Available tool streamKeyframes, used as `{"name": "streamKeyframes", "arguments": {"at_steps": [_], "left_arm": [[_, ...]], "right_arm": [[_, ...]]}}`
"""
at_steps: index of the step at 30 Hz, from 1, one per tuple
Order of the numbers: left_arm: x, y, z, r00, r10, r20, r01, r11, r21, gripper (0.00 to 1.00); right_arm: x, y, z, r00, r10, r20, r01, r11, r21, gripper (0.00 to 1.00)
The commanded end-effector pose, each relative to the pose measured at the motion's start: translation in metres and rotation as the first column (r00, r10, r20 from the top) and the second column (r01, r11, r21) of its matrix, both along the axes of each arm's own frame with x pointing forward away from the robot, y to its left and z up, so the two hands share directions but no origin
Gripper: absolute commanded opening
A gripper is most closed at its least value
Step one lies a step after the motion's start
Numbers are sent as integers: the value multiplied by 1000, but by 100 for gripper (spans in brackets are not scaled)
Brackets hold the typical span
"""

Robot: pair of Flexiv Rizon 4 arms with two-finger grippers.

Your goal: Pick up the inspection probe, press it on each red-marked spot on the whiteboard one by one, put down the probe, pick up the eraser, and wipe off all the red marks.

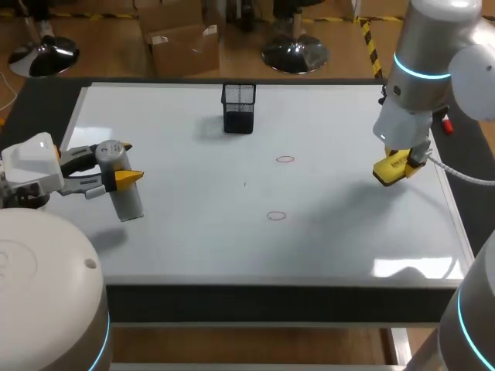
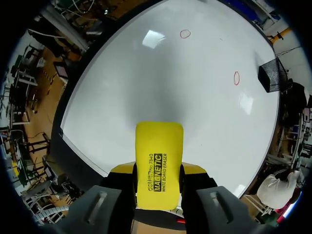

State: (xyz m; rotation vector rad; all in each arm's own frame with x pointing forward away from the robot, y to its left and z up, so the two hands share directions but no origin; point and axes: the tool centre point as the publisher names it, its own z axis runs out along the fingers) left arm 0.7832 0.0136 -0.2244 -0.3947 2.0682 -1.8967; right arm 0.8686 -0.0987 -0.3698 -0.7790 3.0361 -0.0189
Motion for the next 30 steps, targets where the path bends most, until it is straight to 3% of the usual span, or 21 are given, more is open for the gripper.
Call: {"name": "streamKeyframes", "arguments": {"at_steps": [1, 13, 30], "left_arm": [[7, -5, 10, 1000, -24, 14, 25, 1000, -16, 0], [35, -81, 29, 977, -210, 24, 211, 974, -81, 0], [75, -190, 39, 910, -410, 63, 414, 908, -66, 0]], "right_arm": [[0, -1, 1, 1000, 1, 1, -1, 1000, -3, 0], [0, -1, 1, 1000, 1, 1, -1, 1000, -3, 0], [0, -1, 1, 1000, 1, 1, -1, 1000, -3, 0]]}}
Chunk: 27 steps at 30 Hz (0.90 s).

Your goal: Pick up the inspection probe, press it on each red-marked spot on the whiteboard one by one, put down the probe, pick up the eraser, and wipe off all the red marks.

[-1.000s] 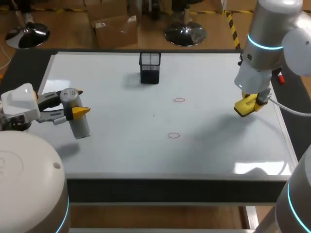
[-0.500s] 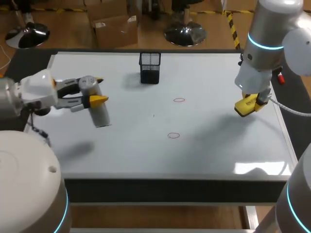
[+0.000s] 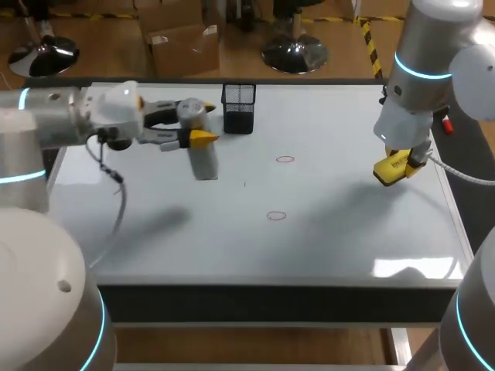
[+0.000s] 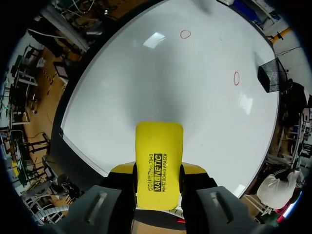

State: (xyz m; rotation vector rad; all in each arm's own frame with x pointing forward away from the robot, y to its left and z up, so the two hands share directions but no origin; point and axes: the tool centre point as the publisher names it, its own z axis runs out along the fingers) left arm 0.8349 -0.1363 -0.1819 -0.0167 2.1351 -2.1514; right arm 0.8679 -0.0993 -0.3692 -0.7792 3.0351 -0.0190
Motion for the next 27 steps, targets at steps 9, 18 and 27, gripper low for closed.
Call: {"name": "streamKeyframes", "arguments": {"at_steps": [9, 18, 27], "left_arm": [[47, -94, -8, 989, -148, 29, 148, 989, 0, 0], [64, -135, -24, 983, -178, 42, 179, 984, -22, 0], [80, -156, -42, 977, -204, 56, 205, 979, -14, 0]], "right_arm": [[0, 0, 0, 1000, 1, 0, -1, 1000, -3, 0], [0, 0, 0, 1000, 1, 0, -1, 1000, -3, 0], [0, 0, 0, 1000, 1, 0, -1, 1000, -3, 0]]}}
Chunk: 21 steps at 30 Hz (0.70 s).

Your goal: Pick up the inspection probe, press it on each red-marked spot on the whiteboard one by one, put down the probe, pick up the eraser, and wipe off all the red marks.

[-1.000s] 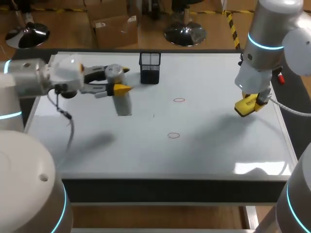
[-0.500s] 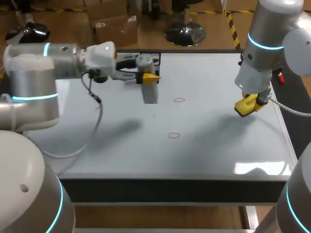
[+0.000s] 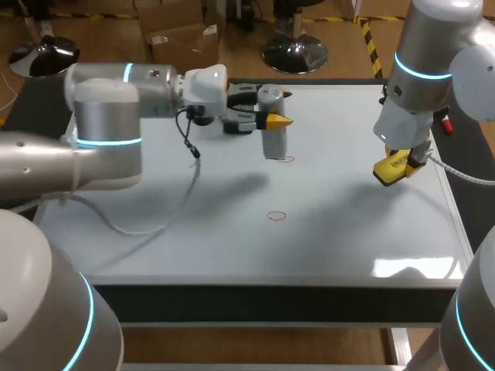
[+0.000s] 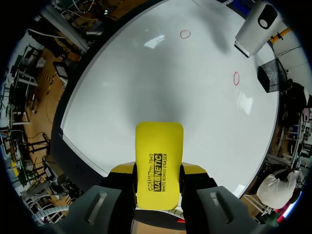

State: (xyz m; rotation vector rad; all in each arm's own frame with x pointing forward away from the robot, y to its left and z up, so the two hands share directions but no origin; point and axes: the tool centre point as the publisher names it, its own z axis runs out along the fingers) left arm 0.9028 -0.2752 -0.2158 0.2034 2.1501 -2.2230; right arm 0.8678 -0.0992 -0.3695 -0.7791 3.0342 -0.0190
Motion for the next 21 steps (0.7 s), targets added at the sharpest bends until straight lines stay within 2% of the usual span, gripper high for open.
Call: {"name": "streamKeyframes", "arguments": {"at_steps": [1, 21], "left_arm": [[14, -18, -9, 998, -58, 0, 58, 998, 0, 0], [43, -27, -41, 997, -78, -12, 78, 997, 20, 0]], "right_arm": [[0, 0, 0, 1000, 1, -1, -1, 1000, -3, 0], [0, 0, 0, 1000, 1, -1, -1, 1000, -3, 0]]}}
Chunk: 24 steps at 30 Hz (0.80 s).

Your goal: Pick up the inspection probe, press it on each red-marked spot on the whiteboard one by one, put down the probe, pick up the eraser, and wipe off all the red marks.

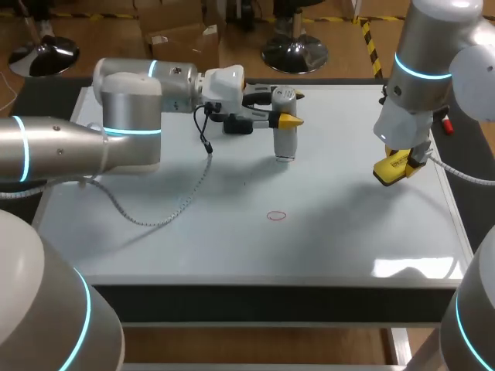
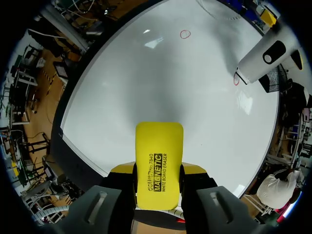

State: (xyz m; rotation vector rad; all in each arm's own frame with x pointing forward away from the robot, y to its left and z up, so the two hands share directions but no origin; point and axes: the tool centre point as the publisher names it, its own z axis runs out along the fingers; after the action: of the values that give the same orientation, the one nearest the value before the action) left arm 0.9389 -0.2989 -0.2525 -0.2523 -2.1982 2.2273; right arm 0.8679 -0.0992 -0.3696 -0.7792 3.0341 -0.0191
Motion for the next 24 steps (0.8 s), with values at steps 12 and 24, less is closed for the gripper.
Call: {"name": "streamKeyframes", "arguments": {"at_steps": [12, 24], "left_arm": [[14, -8, -18, 1000, -13, -23, 13, 1000, 18, 0], [12, -10, -23, 999, 5, -36, -3, 999, 34, 0]], "right_arm": [[0, 0, 0, 1000, 1, -1, -1, 1000, -3, 0], [0, 0, 0, 1000, 1, -1, -1, 1000, -3, 0]]}}
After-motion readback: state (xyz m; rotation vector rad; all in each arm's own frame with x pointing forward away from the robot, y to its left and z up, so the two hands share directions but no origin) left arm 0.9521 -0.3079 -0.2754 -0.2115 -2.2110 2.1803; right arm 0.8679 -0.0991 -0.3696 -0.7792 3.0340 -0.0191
